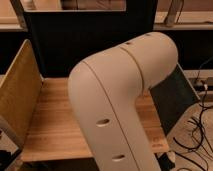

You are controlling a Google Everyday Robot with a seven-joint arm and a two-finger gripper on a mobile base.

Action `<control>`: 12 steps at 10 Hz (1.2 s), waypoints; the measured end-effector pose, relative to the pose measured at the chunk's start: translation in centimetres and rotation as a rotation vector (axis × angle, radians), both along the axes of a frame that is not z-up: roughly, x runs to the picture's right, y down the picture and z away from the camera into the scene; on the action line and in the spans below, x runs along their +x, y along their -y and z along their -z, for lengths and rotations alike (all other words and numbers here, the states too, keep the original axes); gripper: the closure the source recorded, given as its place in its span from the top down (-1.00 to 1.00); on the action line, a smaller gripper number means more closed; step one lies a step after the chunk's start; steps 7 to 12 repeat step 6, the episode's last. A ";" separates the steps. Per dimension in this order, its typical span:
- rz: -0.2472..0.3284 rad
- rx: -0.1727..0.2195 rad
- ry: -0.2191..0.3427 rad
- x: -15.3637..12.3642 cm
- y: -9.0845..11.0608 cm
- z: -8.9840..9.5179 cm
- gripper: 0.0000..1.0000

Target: Place the eraser on the white sponge

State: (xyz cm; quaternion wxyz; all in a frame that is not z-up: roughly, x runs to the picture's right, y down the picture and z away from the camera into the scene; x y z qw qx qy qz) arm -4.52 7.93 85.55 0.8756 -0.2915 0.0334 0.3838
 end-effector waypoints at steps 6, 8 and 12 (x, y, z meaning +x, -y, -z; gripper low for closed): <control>0.000 0.000 0.000 0.0 0.0 0.0 0.60; 0.000 0.000 0.000 0.0 0.0 0.0 0.60; 0.000 0.000 0.000 0.0 0.0 0.0 0.60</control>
